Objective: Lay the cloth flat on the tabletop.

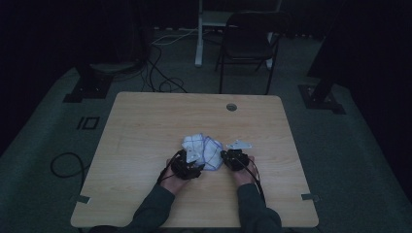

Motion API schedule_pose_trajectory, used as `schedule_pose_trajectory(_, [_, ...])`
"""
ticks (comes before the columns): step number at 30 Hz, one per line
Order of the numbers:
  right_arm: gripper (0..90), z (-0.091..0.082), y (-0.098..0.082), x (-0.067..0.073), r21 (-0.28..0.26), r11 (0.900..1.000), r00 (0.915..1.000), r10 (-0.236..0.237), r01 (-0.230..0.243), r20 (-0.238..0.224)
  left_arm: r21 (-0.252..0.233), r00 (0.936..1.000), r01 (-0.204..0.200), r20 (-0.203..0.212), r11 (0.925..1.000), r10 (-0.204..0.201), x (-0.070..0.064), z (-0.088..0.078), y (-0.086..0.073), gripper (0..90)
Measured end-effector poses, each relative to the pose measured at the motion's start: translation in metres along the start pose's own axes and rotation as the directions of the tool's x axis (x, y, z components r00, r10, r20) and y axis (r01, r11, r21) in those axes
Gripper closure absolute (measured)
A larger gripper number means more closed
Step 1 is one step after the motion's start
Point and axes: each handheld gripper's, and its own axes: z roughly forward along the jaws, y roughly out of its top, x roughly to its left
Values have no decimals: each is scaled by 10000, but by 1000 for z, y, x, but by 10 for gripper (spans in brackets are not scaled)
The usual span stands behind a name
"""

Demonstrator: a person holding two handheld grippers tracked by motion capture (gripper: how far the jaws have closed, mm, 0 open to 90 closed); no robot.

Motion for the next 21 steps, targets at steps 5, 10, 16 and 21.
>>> schedule_pose_trajectory(5, [873, 0, 0, 0, 3, 10000, 10000, 15, -15, -2, 118, 9996, -283, -63, 9995, 284, -5, 10, 5, 506])
schedule_pose_trajectory(10, [873, 0, 0, 0, 4, 10000, 10000, 16, -16, -24, 312, 9990, -253, -356, 9992, 265, -3, 17, 6, 606])
schedule_pose_trajectory(16, [873, 0, 0, 0, 2, 10000, 10000, -4, 4, -24, 71, 9992, -91, -391, 9999, 94, 6, 9, 8, 805])
schedule_pose_trajectory(21, [873, 0, 0, 0, 5, 10000, 10000, 13, -13, -30, -186, 9991, 88, -424, 9998, -96, 12, 1, 12, 853])
